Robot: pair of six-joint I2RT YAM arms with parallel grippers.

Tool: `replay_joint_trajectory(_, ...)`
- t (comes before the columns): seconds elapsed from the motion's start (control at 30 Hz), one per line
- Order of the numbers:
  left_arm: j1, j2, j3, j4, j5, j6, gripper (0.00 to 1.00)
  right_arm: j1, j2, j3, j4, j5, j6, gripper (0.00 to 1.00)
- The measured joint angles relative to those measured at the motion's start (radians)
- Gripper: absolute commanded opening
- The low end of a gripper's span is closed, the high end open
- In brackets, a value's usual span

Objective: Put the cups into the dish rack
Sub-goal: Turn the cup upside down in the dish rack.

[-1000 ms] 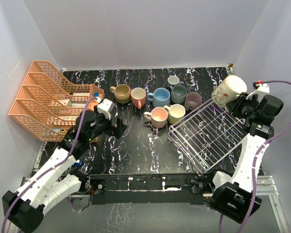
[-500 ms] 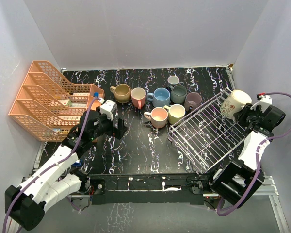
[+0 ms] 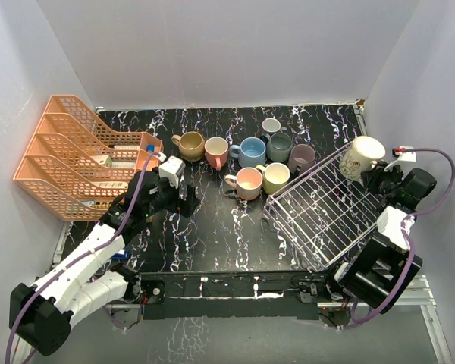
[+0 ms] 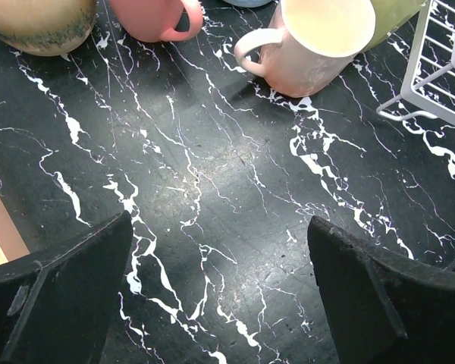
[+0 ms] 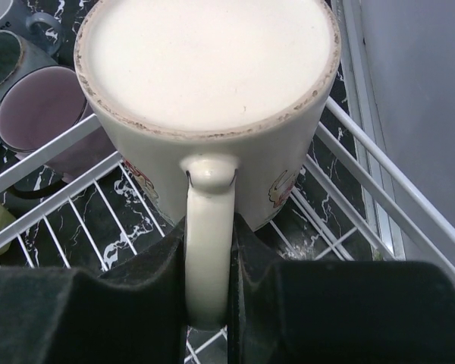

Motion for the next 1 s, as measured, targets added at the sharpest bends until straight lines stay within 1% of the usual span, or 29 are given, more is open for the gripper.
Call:
replay_joint_trajectory(0.17, 0.000, 0.011, -0.010, 0.006, -0.006, 0.002, 0.97, 0.025, 0.023, -0.035, 0.100, -0.014, 0.000, 0.08)
replay_joint_trajectory(0.33, 0.000, 0.030, -0.014, 0.005, -0.007, 0.002, 0.97, 0.050, 0.030, -0.078, 0.154, -0.017, -0.008, 0.08)
replay_joint_trajectory(0.53, 0.000, 0.038, -0.015, 0.006, -0.007, 0.002, 0.97, 0.083, 0.036, -0.138, 0.203, -0.008, -0.040, 0.13)
replay_joint_trajectory(0.77, 0.000, 0.060, -0.015, 0.005, -0.006, 0.003, 0.97, 0.119, 0.100, -0.135, 0.284, 0.018, -0.060, 0.15)
replay_joint_trajectory(0.93, 0.000, 0.066, -0.015, 0.005, -0.006, 0.003, 0.97, 0.166, 0.153, -0.094, 0.289, 0.084, -0.100, 0.17)
replay_joint_trajectory(0.97, 0.000, 0.066, -0.015, 0.006, -0.006, 0.003, 0.97, 0.175, 0.155, -0.090, 0.288, 0.096, -0.107, 0.17)
replay_joint_trajectory(1.0, 0.000, 0.066, -0.014, 0.005, -0.006, 0.003, 0.97, 0.187, 0.155, -0.087, 0.286, 0.111, -0.114, 0.20)
